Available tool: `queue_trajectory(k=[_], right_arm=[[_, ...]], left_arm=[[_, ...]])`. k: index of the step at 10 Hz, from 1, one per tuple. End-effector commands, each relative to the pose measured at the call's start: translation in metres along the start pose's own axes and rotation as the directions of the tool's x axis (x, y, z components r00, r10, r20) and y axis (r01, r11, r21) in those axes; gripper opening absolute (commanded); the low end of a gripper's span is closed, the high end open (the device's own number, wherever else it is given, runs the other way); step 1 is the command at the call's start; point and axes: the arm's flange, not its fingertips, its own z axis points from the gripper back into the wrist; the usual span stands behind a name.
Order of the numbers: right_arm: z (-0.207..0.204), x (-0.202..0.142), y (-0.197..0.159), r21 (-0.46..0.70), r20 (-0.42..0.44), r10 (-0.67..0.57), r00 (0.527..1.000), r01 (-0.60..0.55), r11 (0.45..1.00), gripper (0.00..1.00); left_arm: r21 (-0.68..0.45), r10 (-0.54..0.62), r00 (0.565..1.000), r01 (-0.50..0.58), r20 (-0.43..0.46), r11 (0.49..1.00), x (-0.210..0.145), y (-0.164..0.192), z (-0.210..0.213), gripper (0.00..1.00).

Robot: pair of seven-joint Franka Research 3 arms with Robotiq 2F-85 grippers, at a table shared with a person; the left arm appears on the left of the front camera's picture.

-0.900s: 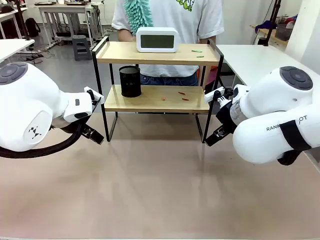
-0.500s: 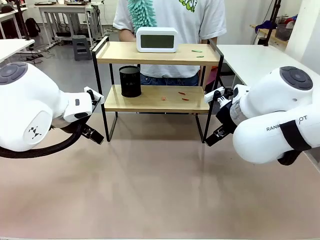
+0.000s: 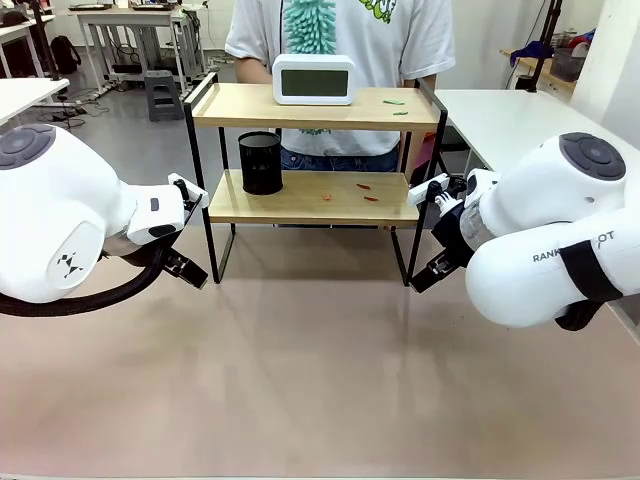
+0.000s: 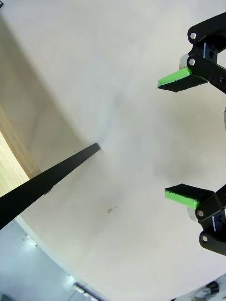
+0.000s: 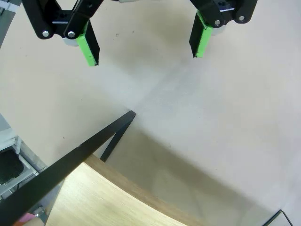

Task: Clean the shelf.
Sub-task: Pick up the Duster from the human.

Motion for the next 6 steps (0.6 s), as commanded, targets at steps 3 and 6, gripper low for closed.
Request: queue_trajectory(k=[3, 6], right_arm=[[0.050, -0.001, 0.005, 0.101, -0.192, -0.110, 0.975, 0.131, 0.986, 1.00], [0.202, -0.056, -0.042, 0.354, -0.081, -0.428, 0.900, 0.427, 0.832, 1.00]], left_arm=[[-0.161, -0.086, 0.996, 0.085, -0.001, 0.983, 0.003, -0.006, 0.046, 1.00], [-0.540, 0.010, 0.999, 0.016, 0.045, 0.842, -0.041, 0.026, 0.169, 1.00]])
